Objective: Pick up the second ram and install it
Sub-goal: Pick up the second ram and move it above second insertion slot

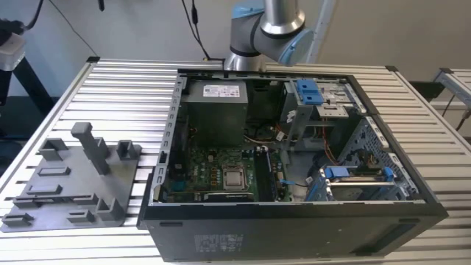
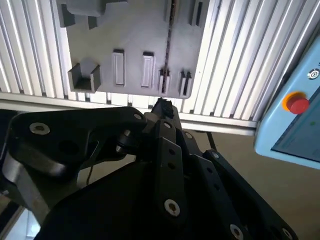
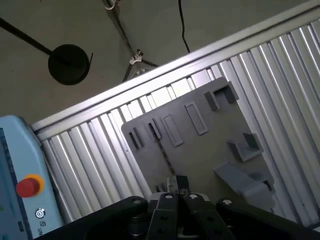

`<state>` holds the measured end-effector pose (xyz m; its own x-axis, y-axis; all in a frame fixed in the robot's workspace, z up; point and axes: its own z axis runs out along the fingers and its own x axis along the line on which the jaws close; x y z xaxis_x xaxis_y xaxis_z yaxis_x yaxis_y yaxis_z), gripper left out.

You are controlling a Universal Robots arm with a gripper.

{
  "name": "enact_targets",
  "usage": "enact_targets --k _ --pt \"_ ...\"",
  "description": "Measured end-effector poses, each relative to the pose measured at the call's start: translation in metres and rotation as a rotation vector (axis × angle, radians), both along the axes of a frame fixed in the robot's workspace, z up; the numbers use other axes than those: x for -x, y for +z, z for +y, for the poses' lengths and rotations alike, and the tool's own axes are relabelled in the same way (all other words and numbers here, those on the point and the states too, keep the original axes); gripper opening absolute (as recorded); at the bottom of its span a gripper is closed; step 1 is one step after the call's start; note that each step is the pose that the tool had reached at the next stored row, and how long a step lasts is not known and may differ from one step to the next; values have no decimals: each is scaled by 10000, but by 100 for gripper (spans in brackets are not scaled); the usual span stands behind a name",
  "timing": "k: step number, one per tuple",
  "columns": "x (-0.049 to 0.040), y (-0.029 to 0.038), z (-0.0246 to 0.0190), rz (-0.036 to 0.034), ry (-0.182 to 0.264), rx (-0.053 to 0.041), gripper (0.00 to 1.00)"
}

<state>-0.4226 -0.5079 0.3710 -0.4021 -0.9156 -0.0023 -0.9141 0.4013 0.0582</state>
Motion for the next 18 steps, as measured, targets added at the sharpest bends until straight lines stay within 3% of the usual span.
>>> enact_targets --k 18 --pt "-1 -25 0 -65 3078 -2 11"
